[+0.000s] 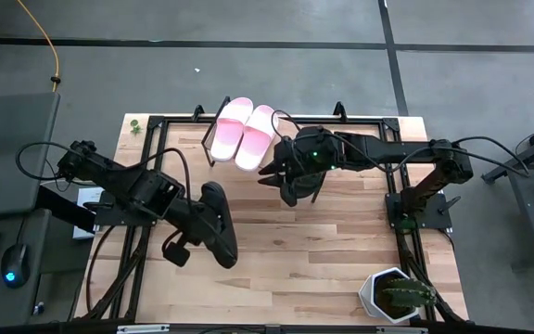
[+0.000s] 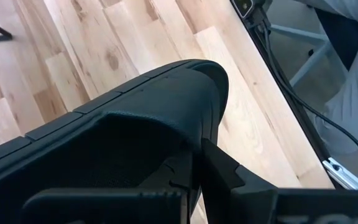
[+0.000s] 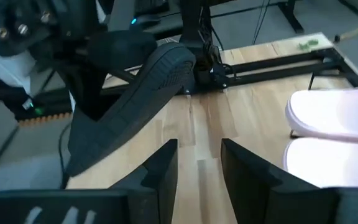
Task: Pick and place slides into the shelf
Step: Put the black slide on the shelf
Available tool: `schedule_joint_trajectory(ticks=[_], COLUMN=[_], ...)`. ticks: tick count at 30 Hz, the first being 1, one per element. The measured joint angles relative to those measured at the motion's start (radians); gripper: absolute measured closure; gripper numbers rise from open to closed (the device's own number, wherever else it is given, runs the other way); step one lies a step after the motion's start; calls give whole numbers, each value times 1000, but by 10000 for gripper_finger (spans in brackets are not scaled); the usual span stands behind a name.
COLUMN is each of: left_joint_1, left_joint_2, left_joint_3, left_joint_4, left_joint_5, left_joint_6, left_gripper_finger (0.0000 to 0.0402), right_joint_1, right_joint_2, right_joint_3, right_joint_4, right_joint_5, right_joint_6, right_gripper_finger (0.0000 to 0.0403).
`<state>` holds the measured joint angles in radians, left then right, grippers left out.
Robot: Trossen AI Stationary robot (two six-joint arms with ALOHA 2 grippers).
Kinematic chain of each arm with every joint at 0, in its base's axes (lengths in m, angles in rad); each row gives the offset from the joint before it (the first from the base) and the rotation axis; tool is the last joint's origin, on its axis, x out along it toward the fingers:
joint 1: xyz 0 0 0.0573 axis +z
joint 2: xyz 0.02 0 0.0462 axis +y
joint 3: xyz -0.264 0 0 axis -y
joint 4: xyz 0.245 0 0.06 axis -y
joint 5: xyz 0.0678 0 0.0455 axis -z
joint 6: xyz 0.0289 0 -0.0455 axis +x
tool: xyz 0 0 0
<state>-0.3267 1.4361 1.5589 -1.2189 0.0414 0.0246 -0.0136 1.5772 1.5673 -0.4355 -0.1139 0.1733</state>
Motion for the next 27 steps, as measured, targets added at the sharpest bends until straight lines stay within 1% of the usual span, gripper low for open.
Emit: schedule_joint_trajectory(ticks=[5, 8, 11, 13, 17, 22, 25, 27], left_joint_1=[0, 0, 0, 5, 47, 140, 189, 215], left_joint_2=[0, 0, 0, 0, 0, 0, 1, 9], left_joint_3=[0, 0, 0, 0, 0, 0, 5, 32], left_joint_4=[26, 29, 28, 29, 23, 33, 57, 55], left_joint_5=[0, -1, -32, -62, -76, -78, -56, -48], left_joint_6=[46, 82, 111, 119, 110, 105, 122, 126], left_gripper_finger=[394, 394, 394, 394, 394, 394, 394, 394], right_joint_1=[-1, -2, -1, -1, 2, 3, 3, 3], right_joint_2=[5, 15, 26, 33, 33, 33, 39, 39], right_joint_3=[0, 0, 0, 0, 0, 0, 0, 0], right_joint_4=[5, 10, 14, 24, 26, 51, 51, 51], right_joint_5=[-4, -29, -67, -71, -60, -51, -44, -42], right_joint_6=[122, 186, 246, 272, 275, 274, 274, 271], right_gripper_finger=[288, 288, 288, 288, 288, 288, 288, 288])
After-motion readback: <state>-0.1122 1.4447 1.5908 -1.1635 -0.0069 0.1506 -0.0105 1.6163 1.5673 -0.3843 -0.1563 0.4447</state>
